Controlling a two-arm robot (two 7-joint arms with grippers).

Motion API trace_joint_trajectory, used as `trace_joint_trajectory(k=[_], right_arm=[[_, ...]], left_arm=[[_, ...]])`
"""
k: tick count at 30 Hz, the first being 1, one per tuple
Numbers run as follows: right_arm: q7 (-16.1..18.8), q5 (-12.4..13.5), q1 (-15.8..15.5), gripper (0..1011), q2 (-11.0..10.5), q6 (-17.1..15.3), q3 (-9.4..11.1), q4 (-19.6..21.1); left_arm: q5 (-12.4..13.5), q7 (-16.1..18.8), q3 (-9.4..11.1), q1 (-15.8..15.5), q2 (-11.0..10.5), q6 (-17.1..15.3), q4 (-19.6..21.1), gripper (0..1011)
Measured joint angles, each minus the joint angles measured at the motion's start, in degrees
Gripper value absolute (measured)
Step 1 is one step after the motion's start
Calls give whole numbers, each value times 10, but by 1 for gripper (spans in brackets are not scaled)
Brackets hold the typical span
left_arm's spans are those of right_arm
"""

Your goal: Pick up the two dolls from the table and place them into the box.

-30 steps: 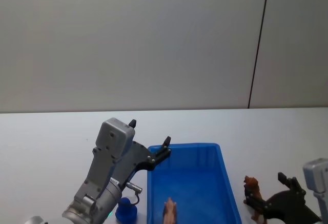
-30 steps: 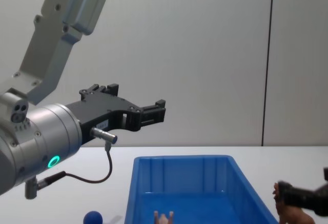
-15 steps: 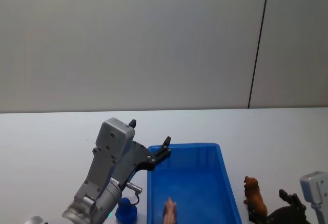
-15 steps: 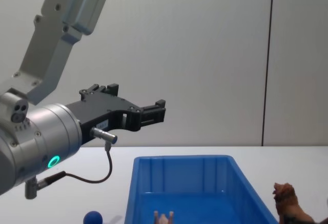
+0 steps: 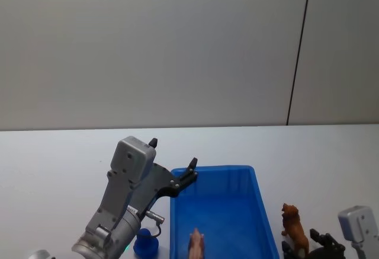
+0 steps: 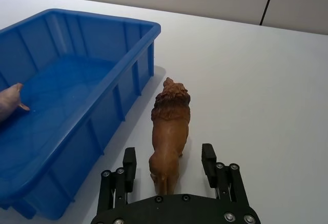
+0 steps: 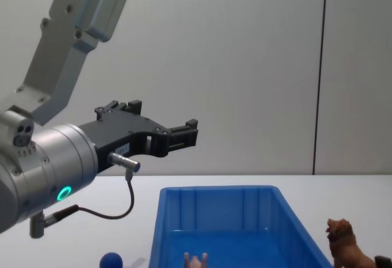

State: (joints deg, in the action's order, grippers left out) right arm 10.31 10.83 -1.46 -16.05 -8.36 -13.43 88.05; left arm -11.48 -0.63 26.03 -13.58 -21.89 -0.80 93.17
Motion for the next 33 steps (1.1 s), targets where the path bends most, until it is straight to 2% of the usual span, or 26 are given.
trace_joint_trajectory(k=[4, 5, 7, 8, 10, 11, 16, 18, 25, 33], right_arm=[[0, -2, 2, 675, 2, -2, -1, -6], [0, -3, 2, 675, 2, -2, -1, -7], [0, -4, 3, 586, 3, -3, -2, -8], [0, -4, 3, 586, 3, -3, -2, -8], [-1, -6, 3, 474, 4, -2, -3, -9], [-2, -7, 3, 474, 4, -2, -3, -9], [-4, -10, 2, 310, 5, 5, -3, -3], [-5, -11, 1, 281, 5, 10, -3, 2], [-2, -13, 0, 279, 5, 28, -3, 27], [22, -13, 7, 278, 8, 51, -5, 59]], left_arm=[[0, 0, 0, 0, 0, 0, 0, 1001], [0, 0, 0, 0, 0, 0, 0, 1001], [0, 0, 0, 0, 0, 0, 0, 1001], [0, 0, 0, 0, 0, 0, 0, 1001], [0, 0, 0, 0, 0, 0, 0, 1001], [0, 0, 0, 0, 0, 0, 0, 1001], [0, 0, 0, 0, 0, 0, 0, 1001], [0, 0, 0, 0, 0, 0, 0, 1001], [0, 0, 0, 0, 0, 0, 0, 1001], [0, 0, 0, 0, 0, 0, 0, 1001]])
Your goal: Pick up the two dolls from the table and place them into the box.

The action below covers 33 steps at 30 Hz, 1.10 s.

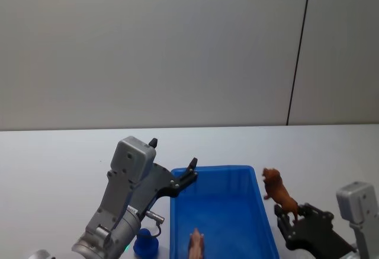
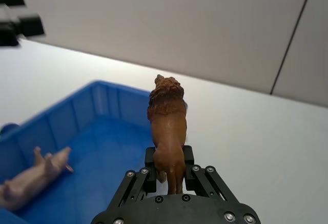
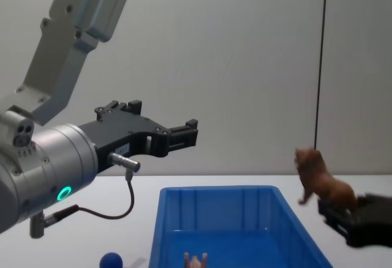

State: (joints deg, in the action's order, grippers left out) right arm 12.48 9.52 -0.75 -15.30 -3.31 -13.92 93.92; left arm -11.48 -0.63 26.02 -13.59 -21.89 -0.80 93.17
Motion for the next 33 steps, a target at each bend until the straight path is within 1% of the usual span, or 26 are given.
trace_joint_trajectory(k=[7, 9, 13, 15, 16, 18, 19, 20, 21, 23, 25, 26, 28, 31, 33], right_arm=[[25, -3, 15, 279, 10, 7, -6, 8], [30, -4, 19, 317, 13, 7, -8, 8], [44, -8, 31, 444, 21, 7, -13, 1], [47, -10, 36, 488, 25, 6, -15, -5], [51, -11, 40, 546, 28, 6, -16, -11], [53, -13, 44, 589, 31, 5, -17, -16], [54, -14, 48, 628, 33, 5, -18, -21], [55, -14, 50, 628, 34, 4, -18, -23], [55, -15, 53, 690, 36, 4, -19, -28], [55, -16, 56, 766, 38, 4, -19, -32], [55, -16, 58, 798, 39, 4, -19, -35], [53, -16, 59, 850, 39, 4, -19, -38], [50, -16, 60, 892, 40, 4, -19, -40], [42, -16, 60, 985, 40, 4, -18, -42], [34, -16, 59, 1001, 39, 4, -16, -42]], left_arm=[[0, 0, 0, 0, 0, 0, 0, 1001], [0, 0, 0, 0, 0, 0, 0, 1001], [0, 0, 0, 0, 0, 0, 0, 1001], [0, 0, 0, 0, 0, 0, 0, 1001], [0, 0, 0, 0, 0, 0, 0, 1001], [0, 0, 0, 0, 0, 0, 0, 1001], [0, 0, 0, 0, 0, 0, 0, 1001], [0, 0, 0, 0, 0, 0, 0, 1001], [0, 0, 0, 0, 0, 0, 0, 1001], [0, 0, 0, 0, 0, 0, 0, 1001], [0, 0, 0, 0, 0, 0, 0, 1001], [0, 0, 0, 0, 0, 0, 0, 1001], [0, 0, 0, 0, 0, 0, 0, 1001], [0, 0, 0, 0, 0, 0, 0, 1001], [0, 0, 0, 0, 0, 0, 0, 1001]])
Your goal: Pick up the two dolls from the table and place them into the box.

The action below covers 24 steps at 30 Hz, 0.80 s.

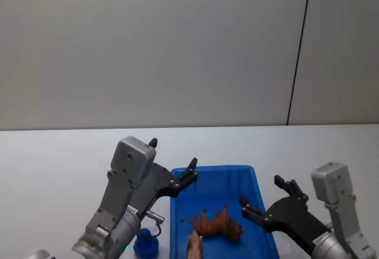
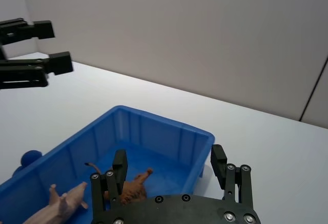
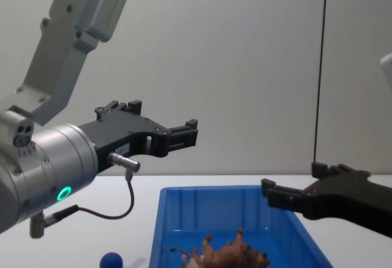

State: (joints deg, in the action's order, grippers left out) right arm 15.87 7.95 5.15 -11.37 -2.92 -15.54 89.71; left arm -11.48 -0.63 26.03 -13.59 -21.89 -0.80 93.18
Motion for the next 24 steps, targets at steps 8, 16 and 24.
trace_joint_trajectory(k=[8, 16, 24], right_arm=[[-35, 8, -14, 1001, -7, 1, 7, 10], [-62, 19, -29, 1001, -15, 5, 13, 21], [-75, 24, -36, 1001, -19, 6, 16, 26]], left_arm=[[0, 0, 0, 0, 0, 0, 0, 1001], [0, 0, 0, 0, 0, 0, 0, 1001], [-4, 5, -3, 5, -4, -10, 5, 1001]])
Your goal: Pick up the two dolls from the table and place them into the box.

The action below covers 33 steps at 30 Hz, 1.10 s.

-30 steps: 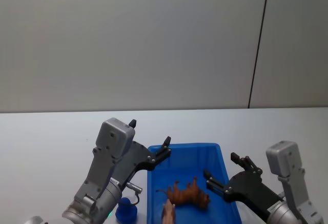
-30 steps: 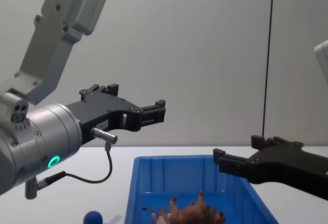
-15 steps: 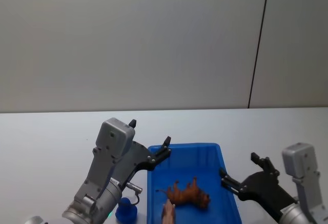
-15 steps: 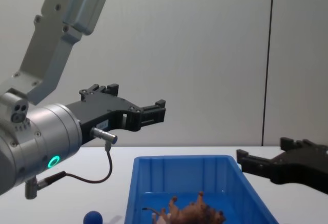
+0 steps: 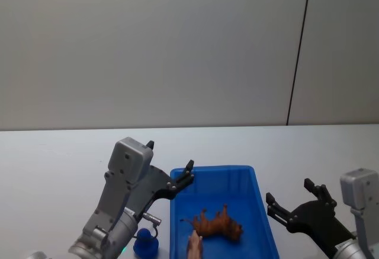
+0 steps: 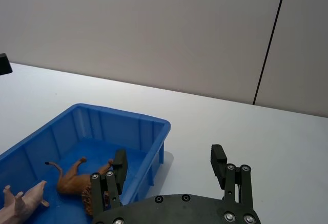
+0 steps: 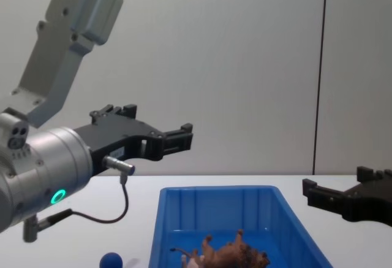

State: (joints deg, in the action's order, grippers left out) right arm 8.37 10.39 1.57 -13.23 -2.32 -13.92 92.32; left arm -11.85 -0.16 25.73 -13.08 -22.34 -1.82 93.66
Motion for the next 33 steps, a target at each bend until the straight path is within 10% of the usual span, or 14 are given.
trace_joint_trajectory(k=[17, 33], right_arm=[[-11, 4, -6, 1001, -3, 1, 3, 5], [-14, 5, -8, 1001, -4, 2, 3, 6]], left_arm=[[-48, 17, -25, 33, -42, -68, 31, 1001], [-88, -36, -44, 50, -75, -119, 19, 1001]])
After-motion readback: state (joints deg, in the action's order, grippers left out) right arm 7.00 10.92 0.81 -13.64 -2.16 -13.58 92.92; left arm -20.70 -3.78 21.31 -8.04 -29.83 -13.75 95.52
